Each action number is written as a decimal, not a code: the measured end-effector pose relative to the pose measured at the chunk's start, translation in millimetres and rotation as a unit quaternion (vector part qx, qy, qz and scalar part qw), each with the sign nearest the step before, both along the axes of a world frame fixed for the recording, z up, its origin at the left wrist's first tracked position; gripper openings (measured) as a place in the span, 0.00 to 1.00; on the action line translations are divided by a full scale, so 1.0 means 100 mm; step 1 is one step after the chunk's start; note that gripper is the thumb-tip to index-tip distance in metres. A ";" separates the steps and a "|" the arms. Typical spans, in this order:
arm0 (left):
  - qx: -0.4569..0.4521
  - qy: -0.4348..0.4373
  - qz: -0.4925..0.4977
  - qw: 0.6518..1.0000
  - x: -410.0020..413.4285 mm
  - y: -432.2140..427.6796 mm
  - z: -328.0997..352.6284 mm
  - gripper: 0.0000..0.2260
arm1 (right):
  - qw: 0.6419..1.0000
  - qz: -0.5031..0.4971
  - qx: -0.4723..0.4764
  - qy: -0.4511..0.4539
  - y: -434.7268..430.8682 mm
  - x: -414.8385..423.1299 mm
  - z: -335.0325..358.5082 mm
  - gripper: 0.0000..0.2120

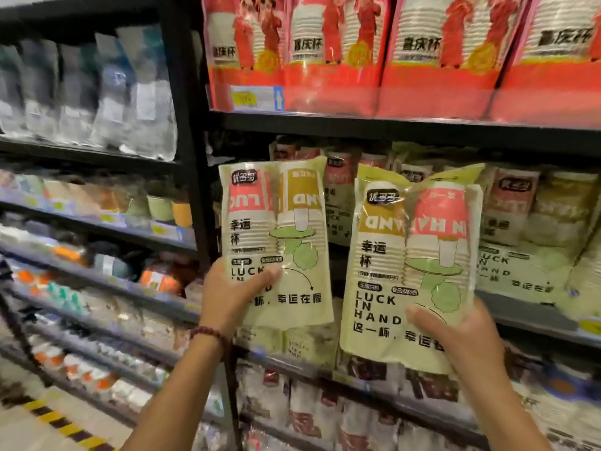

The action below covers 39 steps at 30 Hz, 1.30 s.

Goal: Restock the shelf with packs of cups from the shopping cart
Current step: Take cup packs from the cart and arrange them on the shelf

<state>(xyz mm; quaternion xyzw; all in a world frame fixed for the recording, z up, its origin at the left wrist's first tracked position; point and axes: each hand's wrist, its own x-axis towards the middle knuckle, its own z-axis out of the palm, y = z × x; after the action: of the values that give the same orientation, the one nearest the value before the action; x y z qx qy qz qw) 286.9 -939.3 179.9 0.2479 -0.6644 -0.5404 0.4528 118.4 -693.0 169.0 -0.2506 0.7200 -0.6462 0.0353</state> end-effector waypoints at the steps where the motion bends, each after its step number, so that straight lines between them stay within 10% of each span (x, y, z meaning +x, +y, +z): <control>1: -0.005 -0.004 -0.010 1.000 -0.05 -0.16 0.01 0.15 | 1.000 -0.009 0.006 0.003 -0.13 0.00 0.01 0.24; 17: -0.044 -0.034 -0.089 0.994 -0.73 -1.50 0.28 0.11 | 0.996 -0.086 -0.012 0.000 -1.29 0.05 0.35 0.17; 28: -0.006 -0.095 -0.044 0.994 -1.27 -1.84 0.25 0.39 | 0.998 -0.053 -0.035 0.007 -1.60 -0.41 0.47 0.17; 32: 0.001 -0.196 -0.086 0.977 -1.39 -1.84 0.28 0.24 | 0.998 -0.046 -0.038 -0.018 -1.81 -0.60 0.42 0.22; 39: 0.136 -0.100 -0.101 0.980 -1.80 -1.96 0.31 0.24 | 0.987 -0.155 0.032 0.005 -2.04 -0.77 0.35 0.28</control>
<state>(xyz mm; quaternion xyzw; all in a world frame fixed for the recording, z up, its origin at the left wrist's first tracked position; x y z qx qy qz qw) 107.2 -1135.4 210.7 0.2917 -0.6479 -0.6413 0.2895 41.2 -897.0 203.7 -0.1384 0.7703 -0.6195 -0.0610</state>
